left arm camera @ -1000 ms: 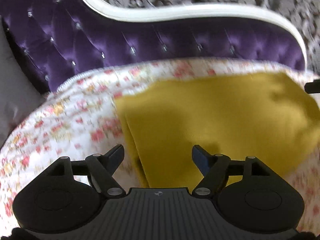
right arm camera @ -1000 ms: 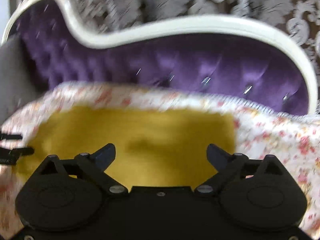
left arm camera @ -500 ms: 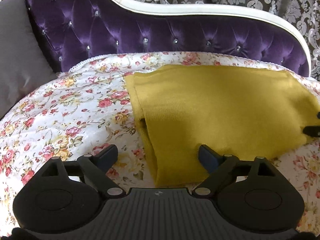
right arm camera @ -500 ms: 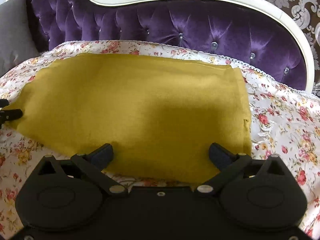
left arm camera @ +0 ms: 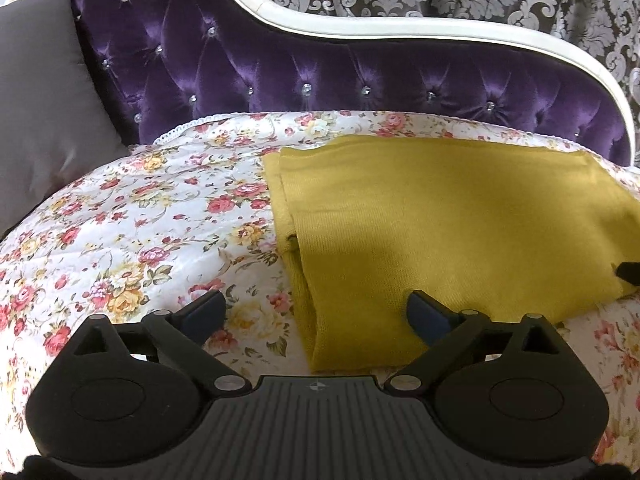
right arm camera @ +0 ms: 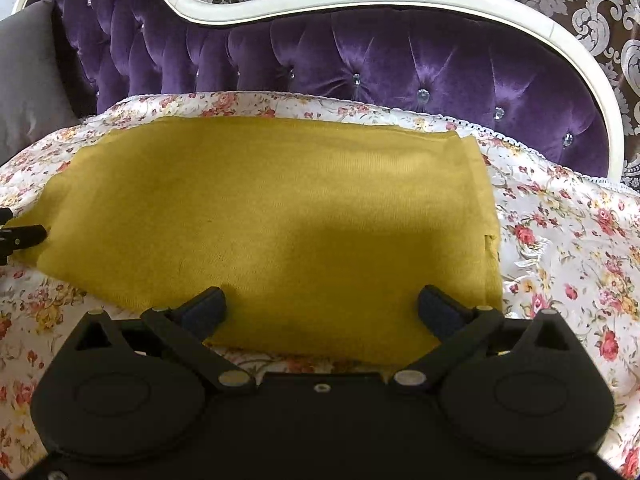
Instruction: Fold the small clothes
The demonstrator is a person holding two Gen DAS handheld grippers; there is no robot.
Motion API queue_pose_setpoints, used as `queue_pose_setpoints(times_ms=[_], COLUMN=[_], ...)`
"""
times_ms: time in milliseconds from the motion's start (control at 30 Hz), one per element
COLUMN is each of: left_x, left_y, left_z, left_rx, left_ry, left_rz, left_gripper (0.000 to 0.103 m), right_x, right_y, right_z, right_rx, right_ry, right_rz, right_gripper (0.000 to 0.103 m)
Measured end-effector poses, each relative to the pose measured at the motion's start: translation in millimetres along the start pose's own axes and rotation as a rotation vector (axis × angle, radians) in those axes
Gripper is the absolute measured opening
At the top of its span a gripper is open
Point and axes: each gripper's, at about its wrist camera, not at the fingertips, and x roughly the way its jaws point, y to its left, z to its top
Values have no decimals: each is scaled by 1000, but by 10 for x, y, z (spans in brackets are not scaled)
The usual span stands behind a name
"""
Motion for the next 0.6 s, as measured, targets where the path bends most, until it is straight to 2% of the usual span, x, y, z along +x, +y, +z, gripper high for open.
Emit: queue_pose_setpoints(times_ms=[233, 367, 500, 600], left_x=[-25, -180, -426, -505], left_y=[-18, -39, -129, -239], left_z=[58, 73, 95, 98], left_rx=[-15, -42, -52, -49], left_ry=[45, 61, 24, 34], left_rz=[2, -5, -10, -31], left_gripper=[97, 82, 82, 82], right_x=[-2, -7, -10, -10], right_y=[-6, -8, -9, -12], right_z=[-7, -3, -3, 1], right_rx=[4, 6, 8, 10], right_ry=[0, 0, 1, 1], right_rz=[2, 2, 2, 3], right_gripper=[103, 103, 103, 103])
